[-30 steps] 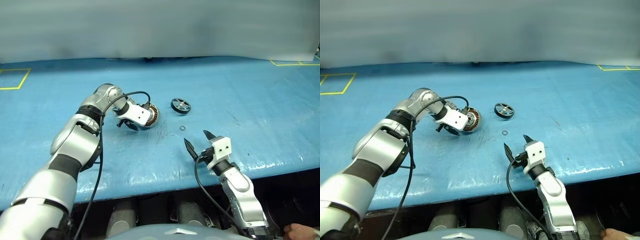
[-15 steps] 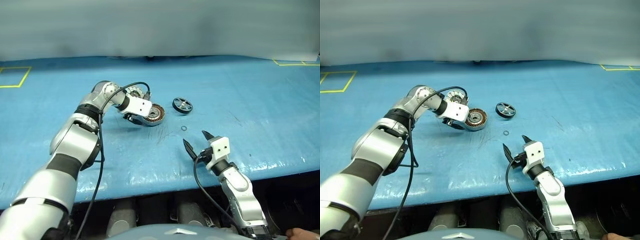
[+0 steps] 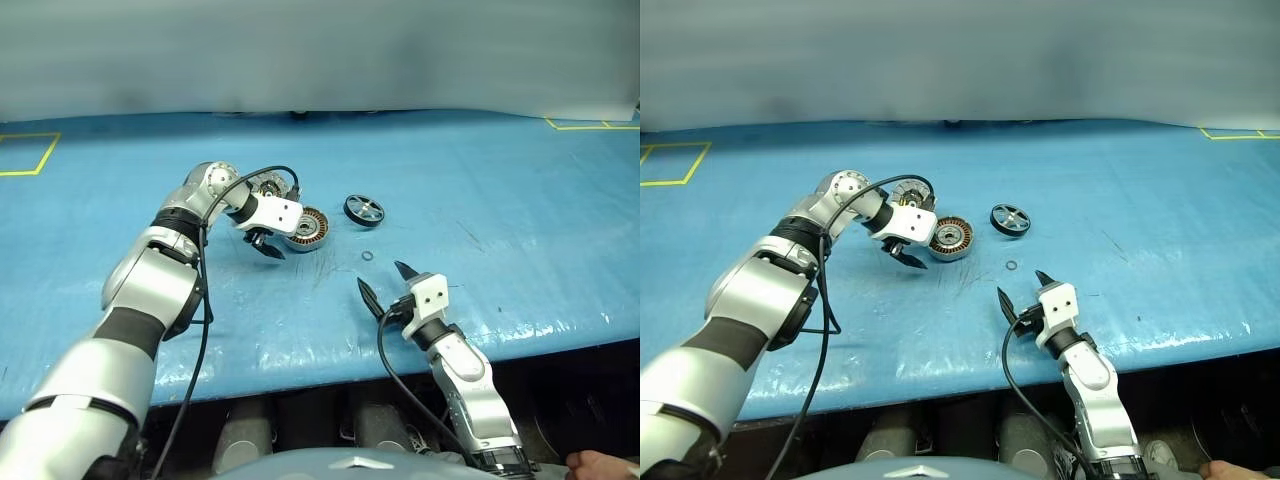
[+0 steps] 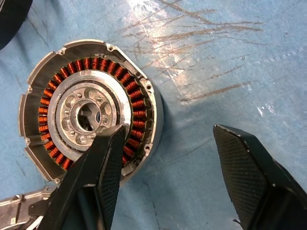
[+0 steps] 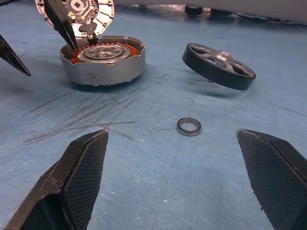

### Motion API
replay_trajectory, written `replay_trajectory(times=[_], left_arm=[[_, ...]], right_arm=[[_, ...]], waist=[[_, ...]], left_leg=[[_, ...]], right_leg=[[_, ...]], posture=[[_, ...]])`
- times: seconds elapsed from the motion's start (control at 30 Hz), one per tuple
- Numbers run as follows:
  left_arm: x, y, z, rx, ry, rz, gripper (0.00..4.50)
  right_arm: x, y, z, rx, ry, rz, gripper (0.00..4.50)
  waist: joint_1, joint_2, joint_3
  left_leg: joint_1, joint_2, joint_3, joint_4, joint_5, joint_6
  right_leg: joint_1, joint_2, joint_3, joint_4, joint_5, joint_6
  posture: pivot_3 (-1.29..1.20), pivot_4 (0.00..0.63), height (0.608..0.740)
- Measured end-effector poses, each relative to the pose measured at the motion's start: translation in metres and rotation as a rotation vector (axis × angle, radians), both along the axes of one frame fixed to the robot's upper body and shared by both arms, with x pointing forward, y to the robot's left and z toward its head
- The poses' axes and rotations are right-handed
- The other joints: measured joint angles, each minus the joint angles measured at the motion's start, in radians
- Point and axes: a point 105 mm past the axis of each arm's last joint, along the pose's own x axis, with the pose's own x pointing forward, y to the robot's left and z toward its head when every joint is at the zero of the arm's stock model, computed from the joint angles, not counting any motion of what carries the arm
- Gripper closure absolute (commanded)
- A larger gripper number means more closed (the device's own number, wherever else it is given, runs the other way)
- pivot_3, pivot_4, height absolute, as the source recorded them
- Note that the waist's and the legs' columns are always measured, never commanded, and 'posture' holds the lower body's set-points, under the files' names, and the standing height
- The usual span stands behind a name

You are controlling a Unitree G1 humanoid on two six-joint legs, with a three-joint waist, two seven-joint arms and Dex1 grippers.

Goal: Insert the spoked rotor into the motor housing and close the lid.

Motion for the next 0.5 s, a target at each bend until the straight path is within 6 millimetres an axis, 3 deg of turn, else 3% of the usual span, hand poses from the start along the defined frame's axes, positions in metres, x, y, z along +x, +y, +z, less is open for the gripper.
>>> replay_trajectory(times=[0.27, 0.5], left_arm=[[0.008, -0.012, 0.012, -0.036, -0.069, 0.006, 1.41], [0.008, -0.019, 0.01, -0.048, -0.073, -0.002, 1.41]], right_arm=[[-0.008, 0.003, -0.008, 0.004, 0.02, -0.008, 0.0], [-0.008, 0.0, -0.008, -0.016, 0.021, -0.007, 0.0]], waist=[[0.002, 0.0, 0.0], [-0.001, 0.0, 0.0]], left_leg=[[-0.001, -0.001, 0.0, 0.0, 0.0, 0.0], [0.0, -0.001, 0.0, 0.001, 0.0, 0.0]], right_leg=[[0.0, -0.001, 0.001, 0.0, 0.0, 0.001], [-0.001, 0.0, 0.001, 0.0, 0.001, 0.001]], posture=[[0.0, 0.15, 0.74], [0.0, 0.15, 0.74]])
